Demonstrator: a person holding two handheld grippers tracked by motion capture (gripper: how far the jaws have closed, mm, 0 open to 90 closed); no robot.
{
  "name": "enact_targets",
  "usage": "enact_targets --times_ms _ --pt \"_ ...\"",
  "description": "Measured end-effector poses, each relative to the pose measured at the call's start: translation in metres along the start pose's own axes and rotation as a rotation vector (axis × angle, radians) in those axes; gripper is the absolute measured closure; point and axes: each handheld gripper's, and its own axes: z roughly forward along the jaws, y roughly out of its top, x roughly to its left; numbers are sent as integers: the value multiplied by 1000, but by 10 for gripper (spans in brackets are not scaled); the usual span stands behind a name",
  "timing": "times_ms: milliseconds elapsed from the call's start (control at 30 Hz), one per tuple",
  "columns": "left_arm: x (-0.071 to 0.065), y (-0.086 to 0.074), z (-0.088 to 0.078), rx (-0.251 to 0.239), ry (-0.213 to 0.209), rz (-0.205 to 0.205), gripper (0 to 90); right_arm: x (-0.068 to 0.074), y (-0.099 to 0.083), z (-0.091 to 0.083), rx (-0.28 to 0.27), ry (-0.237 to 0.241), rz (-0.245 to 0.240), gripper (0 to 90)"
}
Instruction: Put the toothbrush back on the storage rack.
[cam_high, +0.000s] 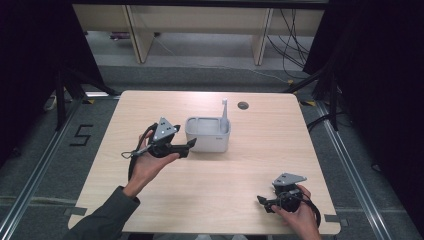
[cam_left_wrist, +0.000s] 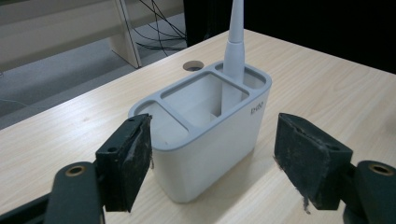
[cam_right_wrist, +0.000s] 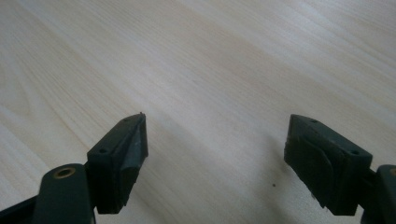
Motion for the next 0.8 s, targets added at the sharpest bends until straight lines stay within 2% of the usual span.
enact_targets --times_ms 33,200,300,333,400,600,633,667,733,800 --pt "0 -2 -2 3 4 4 274 3 0 -1 14 4 34 220" --pt "2 -13 -13 17 -5 20 253 1 -1 -1 7 -4 12 221" --pt "4 -20 -19 14 -2 62 244 1 0 -1 11 0 22 221" --pt "4 -22 -20 17 -8 61 243 2 0 -1 13 4 33 221" --pt "4 -24 -22 15 -16 67 239 1 0 0 3 3 11 221" --pt "2 -29 -28 31 -23 74 219 2 0 -1 10 3 22 220" --pt "2 -30 -28 31 -24 73 219 1 0 -1 4 3 0 221" --pt "2 -32 -29 35 -24 77 219 0 0 0 3 3 -2 221" --pt "2 -35 -30 37 -27 75 219 2 0 -1 11 2 29 221" --pt "3 -39 -32 42 -25 72 219 2 0 -1 10 3 26 221"
